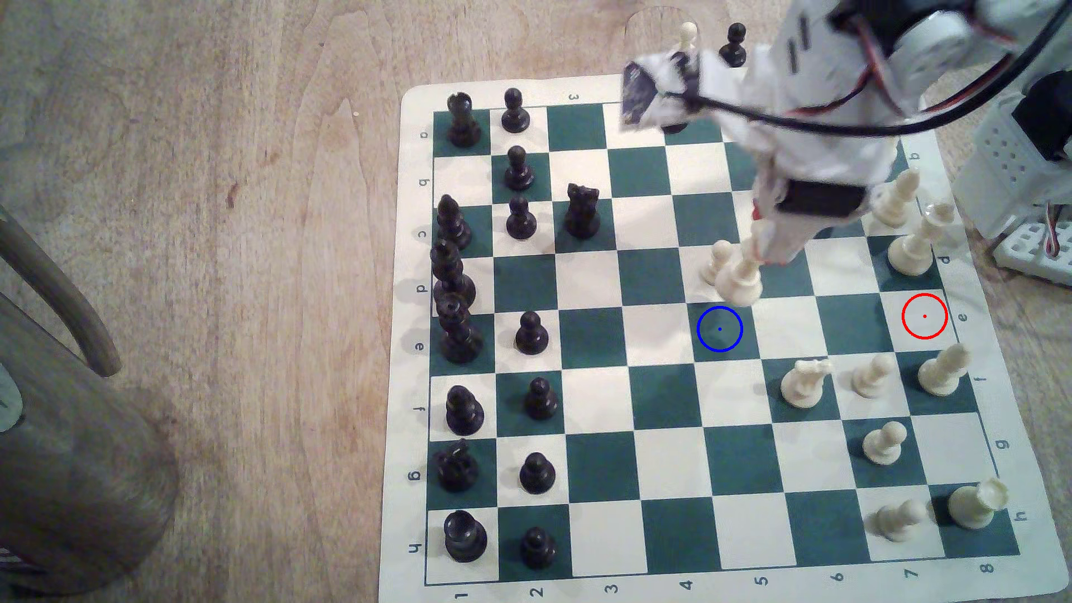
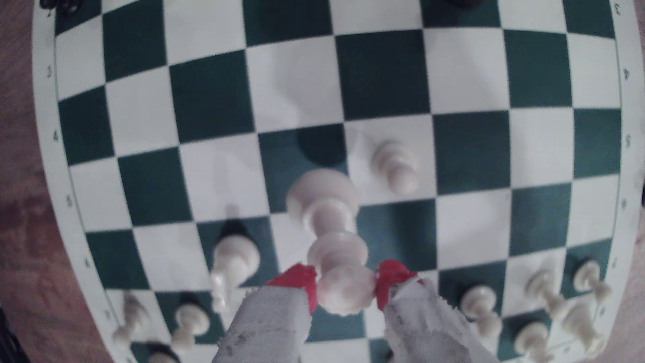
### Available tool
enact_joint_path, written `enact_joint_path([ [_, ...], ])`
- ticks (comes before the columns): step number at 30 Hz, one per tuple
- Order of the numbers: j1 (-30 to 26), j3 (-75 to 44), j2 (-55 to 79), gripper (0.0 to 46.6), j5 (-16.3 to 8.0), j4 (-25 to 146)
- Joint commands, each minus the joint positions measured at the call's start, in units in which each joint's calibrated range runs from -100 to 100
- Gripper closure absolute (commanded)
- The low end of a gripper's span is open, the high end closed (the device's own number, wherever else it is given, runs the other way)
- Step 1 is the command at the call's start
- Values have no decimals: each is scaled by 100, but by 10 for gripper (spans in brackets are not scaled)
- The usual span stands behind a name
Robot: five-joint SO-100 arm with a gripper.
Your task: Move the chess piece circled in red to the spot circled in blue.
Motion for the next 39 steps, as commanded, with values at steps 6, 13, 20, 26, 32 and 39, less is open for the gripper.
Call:
enact_joint_path([
  [6,-241,-525,554,464,-147,-471],
  [13,-241,-525,817,464,-107,-512],
  [20,-272,-471,1013,464,-73,-455],
  [26,-218,-516,1081,464,-73,-463],
  [32,-210,-516,1064,464,-68,-512],
  [39,-155,-534,1072,464,-63,-627],
])
